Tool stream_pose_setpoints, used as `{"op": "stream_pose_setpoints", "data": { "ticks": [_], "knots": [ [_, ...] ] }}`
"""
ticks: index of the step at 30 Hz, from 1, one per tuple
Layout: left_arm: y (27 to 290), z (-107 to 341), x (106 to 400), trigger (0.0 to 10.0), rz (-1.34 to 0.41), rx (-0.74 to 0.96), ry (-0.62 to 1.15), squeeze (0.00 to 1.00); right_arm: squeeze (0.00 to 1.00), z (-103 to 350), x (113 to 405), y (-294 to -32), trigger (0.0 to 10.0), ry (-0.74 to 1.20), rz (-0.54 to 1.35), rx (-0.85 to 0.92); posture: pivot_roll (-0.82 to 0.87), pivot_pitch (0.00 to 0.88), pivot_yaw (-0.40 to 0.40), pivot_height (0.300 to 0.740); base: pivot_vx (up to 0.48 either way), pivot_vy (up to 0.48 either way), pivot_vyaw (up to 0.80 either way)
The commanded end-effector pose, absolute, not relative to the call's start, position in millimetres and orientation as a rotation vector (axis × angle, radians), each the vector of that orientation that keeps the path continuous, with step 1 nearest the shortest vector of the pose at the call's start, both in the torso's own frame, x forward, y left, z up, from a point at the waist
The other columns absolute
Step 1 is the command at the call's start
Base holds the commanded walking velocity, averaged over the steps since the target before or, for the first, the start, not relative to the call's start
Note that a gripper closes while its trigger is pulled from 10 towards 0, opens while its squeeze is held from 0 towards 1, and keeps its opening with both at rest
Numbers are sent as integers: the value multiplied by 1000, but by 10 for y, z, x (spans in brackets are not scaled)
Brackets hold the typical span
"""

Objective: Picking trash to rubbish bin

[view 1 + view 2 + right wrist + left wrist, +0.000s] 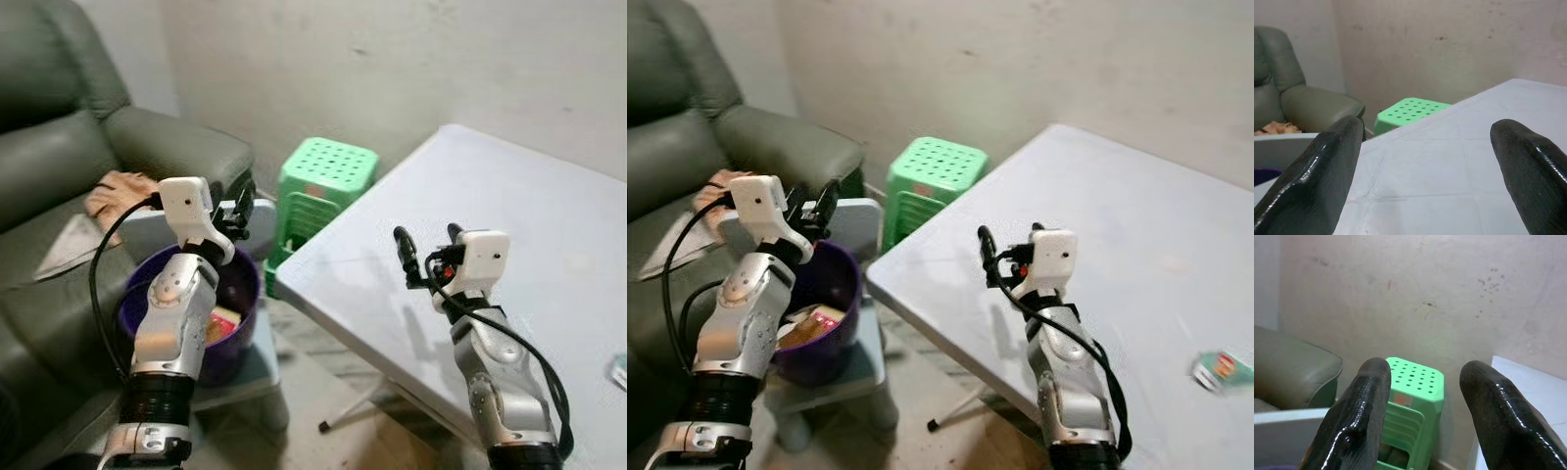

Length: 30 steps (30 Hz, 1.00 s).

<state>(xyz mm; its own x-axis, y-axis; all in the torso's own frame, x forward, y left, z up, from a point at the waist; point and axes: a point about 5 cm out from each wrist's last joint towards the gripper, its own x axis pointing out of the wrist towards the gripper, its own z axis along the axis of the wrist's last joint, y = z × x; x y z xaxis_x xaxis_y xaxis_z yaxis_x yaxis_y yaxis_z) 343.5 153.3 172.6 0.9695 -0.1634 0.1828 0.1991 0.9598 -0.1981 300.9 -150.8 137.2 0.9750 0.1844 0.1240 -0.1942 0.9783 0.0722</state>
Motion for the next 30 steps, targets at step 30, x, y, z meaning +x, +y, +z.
{"op": "stream_pose_setpoints", "data": {
  "ticks": [30],
  "knots": [
    [1258, 1684, 3382, 10000, -320, -139, -161, 0, 0, 1391, 2973, -1538, 10000, -118, 172, 64, 9, 0, -8, 715, 0, 0, -671]
  ]
}}
